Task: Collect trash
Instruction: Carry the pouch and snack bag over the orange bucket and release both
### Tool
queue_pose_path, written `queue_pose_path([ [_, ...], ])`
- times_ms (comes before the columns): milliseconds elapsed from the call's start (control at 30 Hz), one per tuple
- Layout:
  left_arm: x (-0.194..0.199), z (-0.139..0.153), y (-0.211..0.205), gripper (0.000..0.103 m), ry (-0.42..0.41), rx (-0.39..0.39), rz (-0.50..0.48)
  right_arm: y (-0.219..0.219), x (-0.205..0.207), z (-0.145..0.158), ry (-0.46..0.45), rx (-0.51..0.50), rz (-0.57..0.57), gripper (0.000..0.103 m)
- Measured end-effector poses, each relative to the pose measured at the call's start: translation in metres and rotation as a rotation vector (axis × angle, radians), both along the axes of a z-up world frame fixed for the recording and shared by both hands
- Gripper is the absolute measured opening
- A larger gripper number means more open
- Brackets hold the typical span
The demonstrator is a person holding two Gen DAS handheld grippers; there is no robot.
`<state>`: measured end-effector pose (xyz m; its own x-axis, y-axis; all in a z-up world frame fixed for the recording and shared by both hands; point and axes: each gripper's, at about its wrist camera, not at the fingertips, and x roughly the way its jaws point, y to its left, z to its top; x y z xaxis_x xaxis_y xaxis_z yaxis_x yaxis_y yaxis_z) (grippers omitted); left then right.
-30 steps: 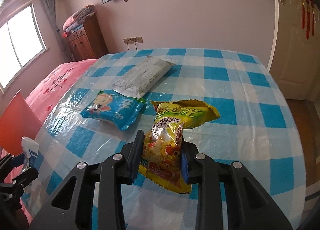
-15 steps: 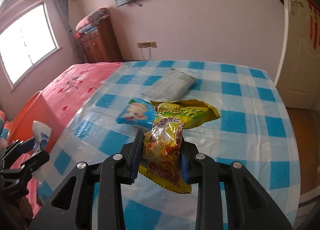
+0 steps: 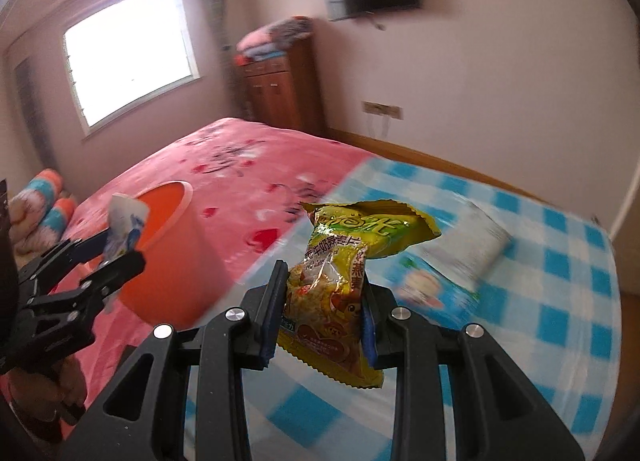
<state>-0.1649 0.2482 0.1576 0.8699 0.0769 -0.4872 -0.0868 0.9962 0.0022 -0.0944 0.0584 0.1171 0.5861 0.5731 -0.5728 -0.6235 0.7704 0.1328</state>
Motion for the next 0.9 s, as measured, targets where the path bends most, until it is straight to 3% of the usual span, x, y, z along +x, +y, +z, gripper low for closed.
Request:
queue_pose_path([
  [300,-0.01,0.004,0.069,0.063,-0.025,-0.002,0.189,0.095,-0.013,0.025,-0.036,0.008,0.242,0.033],
  [533,-0.006,-0.005,0.115,0.063,-0.004,-0.001,0.305,0.158,-0.015,0.021,-0.023,-0.017,0.353,0.034],
  [800,-0.001,-0.018,0.144,0.067,0.028,-0.04,0.362,0.207,-0.013,0.008,-0.015,-0.041,0.431,0.036],
  [867,-0.001,-0.022,0.147,0.081,0.035,-0.042,0.377,0.212,-0.014,0.001,-0.016,-0.052,0.433,0.048],
  [900,-0.001,-0.024,0.148,0.083,0.038,-0.041,0.389,0.212,-0.012,-0.001,-0.011,-0.048,0.422,0.062],
])
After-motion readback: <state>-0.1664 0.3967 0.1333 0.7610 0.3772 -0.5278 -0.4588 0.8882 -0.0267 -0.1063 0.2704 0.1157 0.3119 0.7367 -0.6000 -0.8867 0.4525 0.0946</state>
